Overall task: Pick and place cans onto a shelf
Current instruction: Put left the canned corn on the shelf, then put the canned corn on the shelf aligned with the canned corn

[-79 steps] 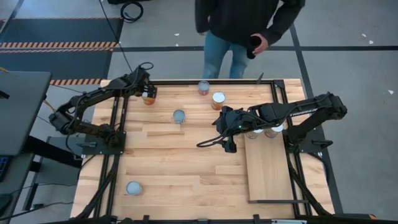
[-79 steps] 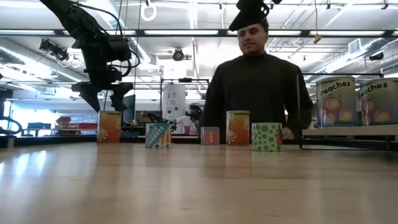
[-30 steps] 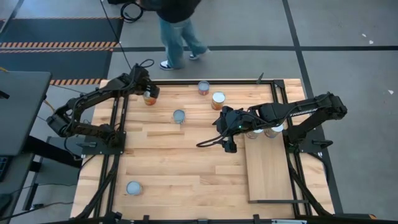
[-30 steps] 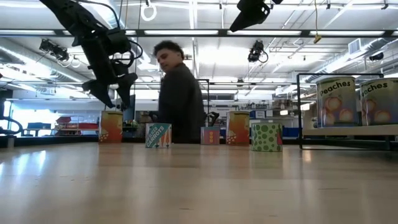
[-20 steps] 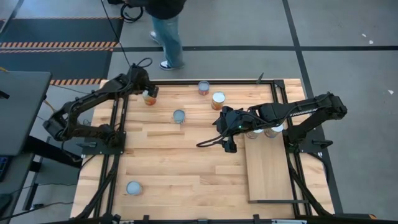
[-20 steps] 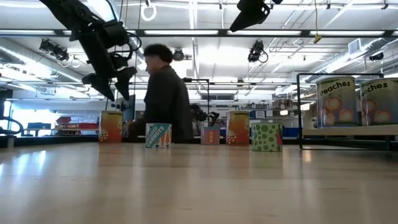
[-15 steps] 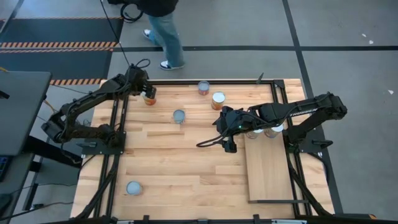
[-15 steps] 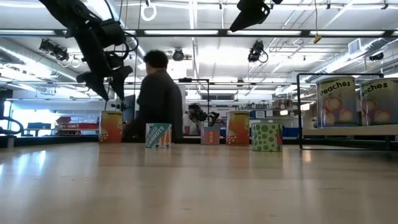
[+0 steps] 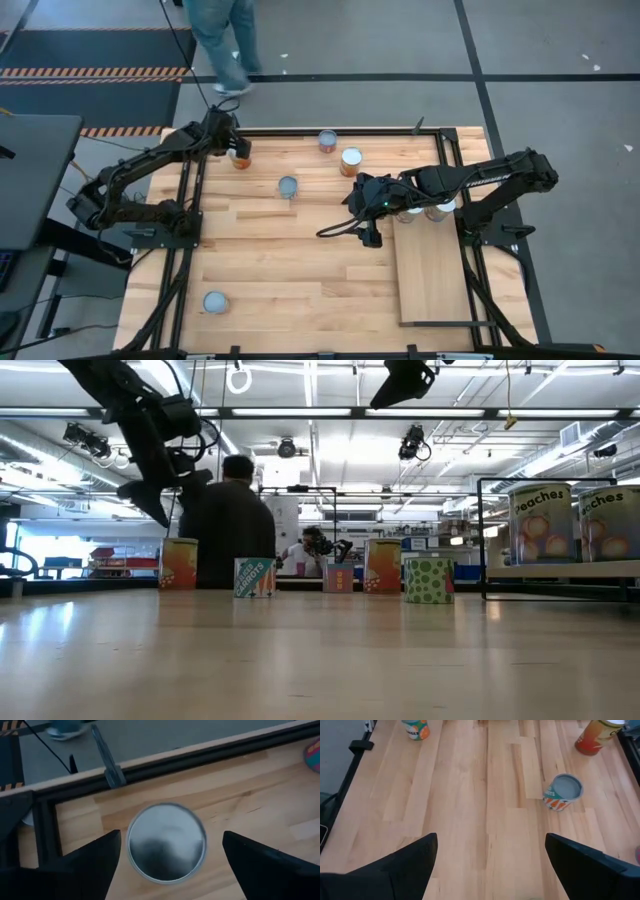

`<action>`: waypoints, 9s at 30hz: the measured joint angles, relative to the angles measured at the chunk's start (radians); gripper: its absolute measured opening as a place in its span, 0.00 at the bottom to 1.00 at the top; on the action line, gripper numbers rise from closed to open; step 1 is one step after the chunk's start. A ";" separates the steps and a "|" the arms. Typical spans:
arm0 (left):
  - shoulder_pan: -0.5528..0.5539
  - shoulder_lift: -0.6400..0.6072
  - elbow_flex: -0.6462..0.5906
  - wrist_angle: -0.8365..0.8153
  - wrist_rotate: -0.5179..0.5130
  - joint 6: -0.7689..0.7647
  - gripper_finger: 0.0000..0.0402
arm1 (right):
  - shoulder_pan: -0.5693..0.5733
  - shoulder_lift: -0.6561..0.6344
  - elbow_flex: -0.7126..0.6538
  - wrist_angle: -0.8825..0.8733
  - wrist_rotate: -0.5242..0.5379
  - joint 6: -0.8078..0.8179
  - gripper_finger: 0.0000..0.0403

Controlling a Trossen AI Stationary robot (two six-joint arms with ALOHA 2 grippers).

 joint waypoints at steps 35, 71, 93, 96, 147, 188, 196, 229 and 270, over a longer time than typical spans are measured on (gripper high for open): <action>-0.028 0.002 -0.217 0.262 -0.057 -0.017 0.89 | 0.000 0.000 0.000 0.000 -0.004 0.017 0.94; -0.670 -0.111 -0.135 0.500 -0.135 0.131 0.73 | 0.102 -0.115 -0.010 -0.185 0.095 0.096 0.94; -1.262 0.765 0.471 0.613 -0.323 -0.015 0.73 | 0.469 -0.102 -0.122 -0.133 0.235 0.369 0.94; -1.259 0.804 0.498 0.610 -0.307 -0.016 0.76 | 0.472 -0.081 -0.160 -0.074 0.229 0.380 0.94; -1.337 0.137 0.018 0.239 -0.414 -0.117 0.88 | 0.098 0.284 -0.197 0.247 -0.091 -0.070 0.88; -1.337 -0.244 -0.141 0.408 -0.421 -0.162 0.79 | 0.309 -0.395 -0.502 -0.305 -0.096 -0.278 0.79; -1.336 -0.271 -0.087 0.414 -0.355 -0.190 0.79 | 0.266 -0.489 -0.560 -0.298 -0.101 -0.375 0.80; -1.305 -0.276 -0.085 0.415 -0.427 -0.121 0.79 | 0.133 -0.510 -0.533 -0.264 -0.259 -0.369 0.90; -1.321 -0.276 -0.085 0.421 -0.670 0.089 0.79 | -0.535 0.156 -0.161 0.242 0.149 0.084 0.94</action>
